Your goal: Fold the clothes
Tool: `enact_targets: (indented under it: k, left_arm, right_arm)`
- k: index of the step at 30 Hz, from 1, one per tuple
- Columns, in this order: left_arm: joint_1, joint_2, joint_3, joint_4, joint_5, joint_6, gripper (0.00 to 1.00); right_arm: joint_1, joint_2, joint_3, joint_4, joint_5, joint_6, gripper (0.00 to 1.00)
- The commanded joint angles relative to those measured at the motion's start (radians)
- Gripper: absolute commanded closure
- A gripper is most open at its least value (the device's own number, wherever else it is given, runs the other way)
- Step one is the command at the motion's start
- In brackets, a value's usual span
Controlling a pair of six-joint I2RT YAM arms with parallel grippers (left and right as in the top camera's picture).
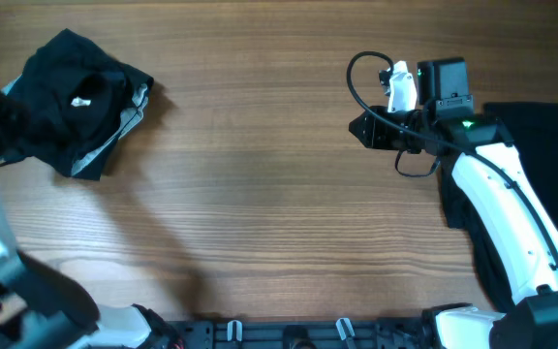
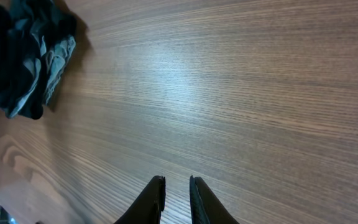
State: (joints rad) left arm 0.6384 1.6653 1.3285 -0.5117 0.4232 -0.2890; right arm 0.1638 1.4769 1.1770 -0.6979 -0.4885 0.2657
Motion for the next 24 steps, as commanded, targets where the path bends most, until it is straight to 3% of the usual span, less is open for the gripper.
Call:
enact_targets:
  k: [1,3,5,7,10,14,15,16,19,20,24]
  left_arm:
    - [-0.087,0.211,0.000,0.114,-0.024,0.039,0.96]
    - [-0.138,0.319,0.000,0.144,-0.025,0.040,0.86]
    - [-0.165,0.314,0.008,0.154,-0.033,0.053,0.62]
    - [-0.161,0.226,0.071,0.047,-0.032,0.092,0.55]
    - [-0.167,0.026,0.192,-0.195,-0.025,0.242,0.50]
    - [-0.224,-0.276,0.224,-0.395,-0.025,0.369,0.36]
    - [-0.261,-0.367,0.224,-0.466,-0.031,0.393,0.24]
    - [-0.300,-0.439,0.223,-0.531,-0.052,0.393,0.00]
    - [-0.396,-0.579,0.223,-0.678,-0.151,0.390,0.00]
    - [-0.412,-0.617,0.223,-0.732,-0.172,0.390,0.00]
    - [-0.412,-0.681,0.223,-0.781,-0.171,0.390,0.00]
  right_arm:
    - [0.001,0.005,0.008,0.003,0.025,0.026,0.82]
    - [0.001,0.005,0.008,0.002,0.025,0.026,0.82]
    - [0.001,0.005,0.008,0.009,0.030,0.024,0.82]
    - [0.001,0.000,0.024,-0.002,0.049,0.011,0.83]
    - [0.001,-0.060,0.080,-0.011,0.102,-0.045,0.83]
    - [0.002,-0.206,0.187,-0.051,0.196,-0.097,0.82]
    - [0.004,-0.282,0.194,-0.050,0.198,-0.109,0.76]
    - [0.007,-0.332,0.194,-0.056,0.197,-0.113,0.67]
    - [0.014,-0.467,0.194,-0.094,0.196,-0.133,0.39]
    - [0.014,-0.520,0.194,-0.111,0.197,-0.132,0.00]
    - [0.014,-0.597,0.194,-0.176,0.197,-0.123,0.00]
